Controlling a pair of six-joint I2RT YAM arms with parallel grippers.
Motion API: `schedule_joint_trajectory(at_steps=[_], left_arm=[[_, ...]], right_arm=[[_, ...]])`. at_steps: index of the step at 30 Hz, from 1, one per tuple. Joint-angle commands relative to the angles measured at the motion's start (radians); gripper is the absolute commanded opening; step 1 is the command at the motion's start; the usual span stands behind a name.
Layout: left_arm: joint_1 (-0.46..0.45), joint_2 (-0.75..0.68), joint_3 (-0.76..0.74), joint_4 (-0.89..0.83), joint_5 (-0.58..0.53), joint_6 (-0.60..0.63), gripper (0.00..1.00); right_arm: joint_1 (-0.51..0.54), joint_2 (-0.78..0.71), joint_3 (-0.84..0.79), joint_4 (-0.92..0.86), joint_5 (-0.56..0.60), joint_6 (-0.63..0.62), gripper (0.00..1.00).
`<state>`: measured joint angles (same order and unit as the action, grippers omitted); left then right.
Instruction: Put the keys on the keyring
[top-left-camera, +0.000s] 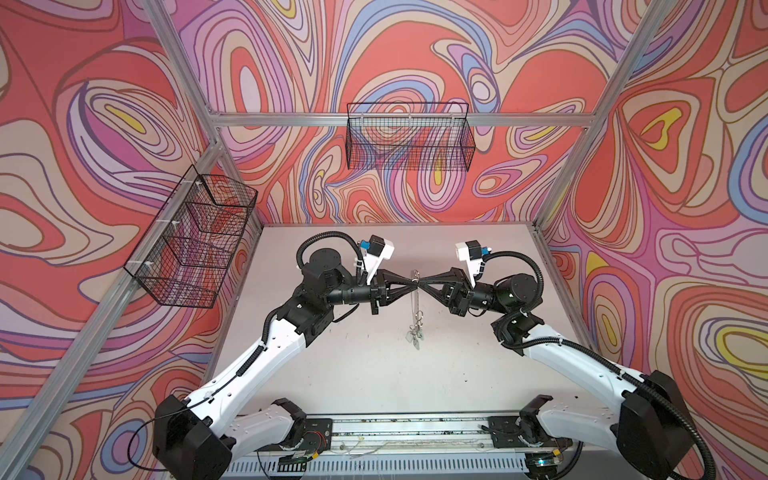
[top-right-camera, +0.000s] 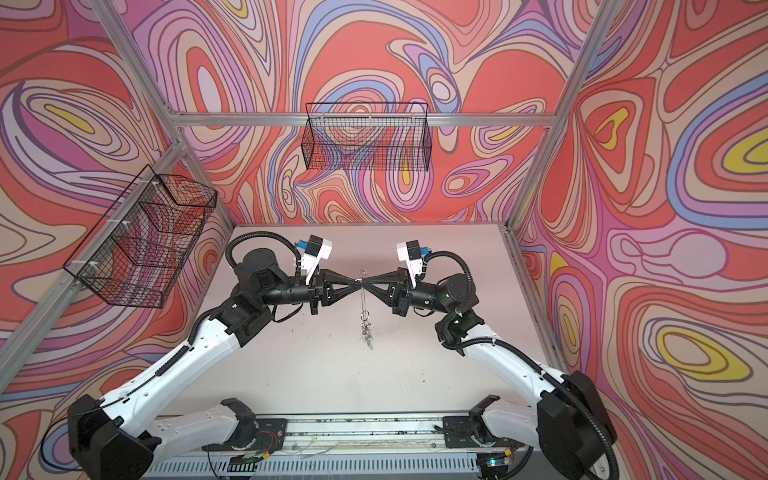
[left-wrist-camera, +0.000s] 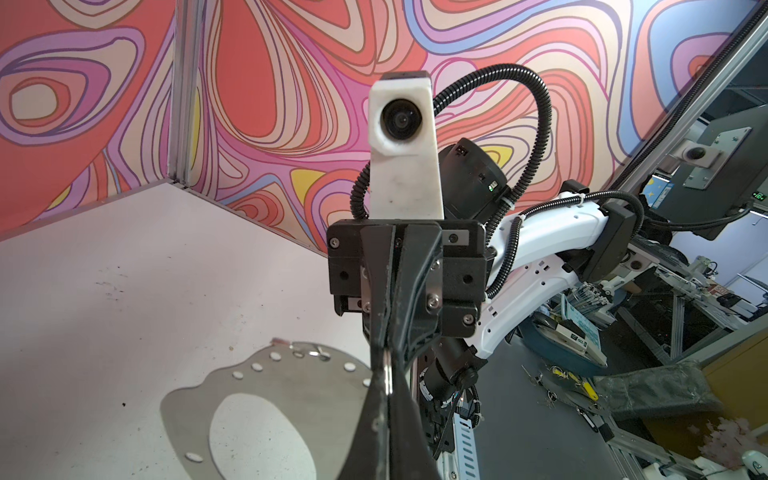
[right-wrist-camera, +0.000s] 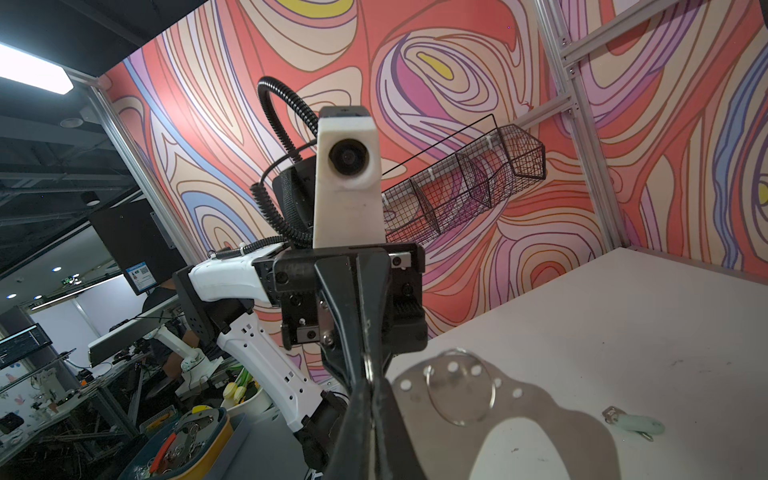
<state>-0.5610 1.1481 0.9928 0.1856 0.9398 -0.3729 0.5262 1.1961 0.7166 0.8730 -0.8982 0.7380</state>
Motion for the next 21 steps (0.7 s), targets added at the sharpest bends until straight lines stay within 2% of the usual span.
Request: schedule_joint_trajectory(at_steps=[1,6,10,16,21], left_arm=[[0.003,-0.009,0.011,0.072,0.015,-0.007,0.07],[0.038,-0.047,-0.027,0.118,0.011,-0.055,0.25],[0.087,-0.073,-0.093,0.257,0.015,-0.159,0.28],[0.09,-0.035,-0.088,0.249,0.044,-0.169,0.29],[0.088,0.0,-0.094,0.318,0.086,-0.22,0.3]], right_arm=[[0.013,0.001,-0.016,0.045,-0.002,0.033,0.0],[0.013,-0.014,-0.02,0.05,0.03,0.031,0.0],[0.013,-0.023,-0.023,0.049,0.048,0.027,0.0],[0.013,-0.025,-0.021,0.041,0.056,0.022,0.0],[0.013,-0.024,-0.02,0.035,0.059,0.018,0.0]])
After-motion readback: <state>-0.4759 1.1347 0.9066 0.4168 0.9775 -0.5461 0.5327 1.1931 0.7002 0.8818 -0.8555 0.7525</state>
